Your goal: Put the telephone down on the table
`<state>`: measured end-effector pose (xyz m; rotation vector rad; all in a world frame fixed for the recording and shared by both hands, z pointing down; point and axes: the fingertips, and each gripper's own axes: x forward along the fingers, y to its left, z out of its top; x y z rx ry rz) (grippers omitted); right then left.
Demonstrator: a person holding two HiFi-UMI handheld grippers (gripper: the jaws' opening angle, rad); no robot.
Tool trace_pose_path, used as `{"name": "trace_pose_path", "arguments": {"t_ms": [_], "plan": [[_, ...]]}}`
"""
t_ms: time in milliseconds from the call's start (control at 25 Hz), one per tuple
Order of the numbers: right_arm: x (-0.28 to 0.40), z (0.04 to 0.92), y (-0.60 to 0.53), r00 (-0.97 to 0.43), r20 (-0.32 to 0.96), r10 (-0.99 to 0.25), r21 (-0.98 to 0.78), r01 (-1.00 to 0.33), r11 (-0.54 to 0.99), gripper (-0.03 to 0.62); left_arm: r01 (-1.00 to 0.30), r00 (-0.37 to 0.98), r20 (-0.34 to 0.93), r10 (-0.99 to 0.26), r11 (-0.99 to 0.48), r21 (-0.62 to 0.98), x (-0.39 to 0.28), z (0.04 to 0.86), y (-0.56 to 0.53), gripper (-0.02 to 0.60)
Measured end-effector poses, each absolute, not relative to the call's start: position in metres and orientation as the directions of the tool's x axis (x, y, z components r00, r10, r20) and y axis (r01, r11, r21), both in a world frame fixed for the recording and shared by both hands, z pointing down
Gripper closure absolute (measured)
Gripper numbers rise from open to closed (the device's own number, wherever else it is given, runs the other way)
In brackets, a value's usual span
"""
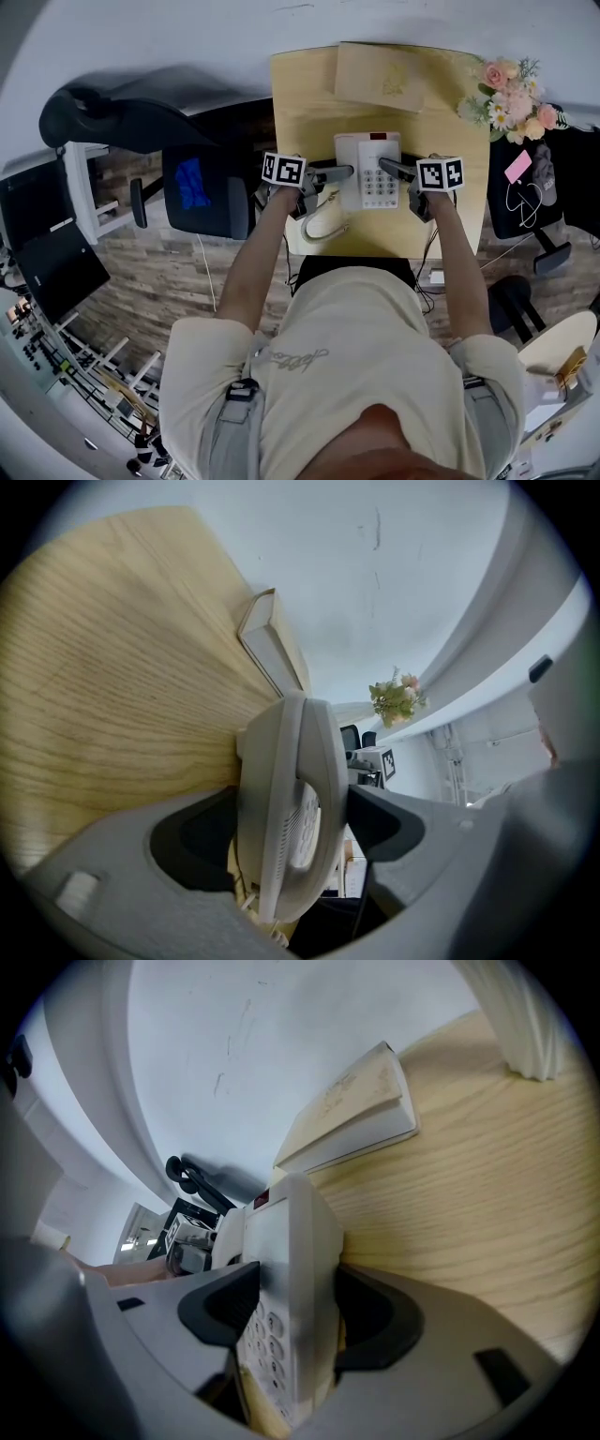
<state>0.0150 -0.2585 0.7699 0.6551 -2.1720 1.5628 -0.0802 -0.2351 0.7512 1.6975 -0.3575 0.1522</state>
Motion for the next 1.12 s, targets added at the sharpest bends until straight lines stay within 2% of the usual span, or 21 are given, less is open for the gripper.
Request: {"name": "trace_pose_path", "arguments": {"t_ms": [240,640,920,1040,1120], "plan": [[0.018,0.768,-0.256,-0.78,0.604,-0.163,-0.733,-0.624,0.27,0.352,-0.382,0.916,0.352,-0.191,-0.155,0.911,-0.085,0.747,-0.234,0.219],[0.046,0.742,-0.258,-0.697,0.649,-0.304,-0.622,-0.717,0.315,0.353,-0.443,0.874,0.364,-0.323,-0.22,0.869,-0.106,0.715,-0.232,0.219],[0.048,0.699,-0.225,-0.713,0.624,-0.32,-0.57,-0.695,0.439,0.356,-0.496,0.849,0.374,-0.373,-0.321,0.807,-0.104,0.684,-0.213,0.221],[0.048,0.678,-0.211,-0.725,0.602,-0.335,-0.556,-0.682,0.476,0.372,-0.511,0.842,0.361,-0.4,-0.378,0.772,-0.101,0.664,-0.206,0.226],[0.049,0.663,-0.204,-0.73,0.586,-0.352,-0.543,-0.676,0.498,0.413,-0.535,0.832,0.369,-0.413,-0.426,0.729,-0.099,0.649,-0.199,0.261]]}}
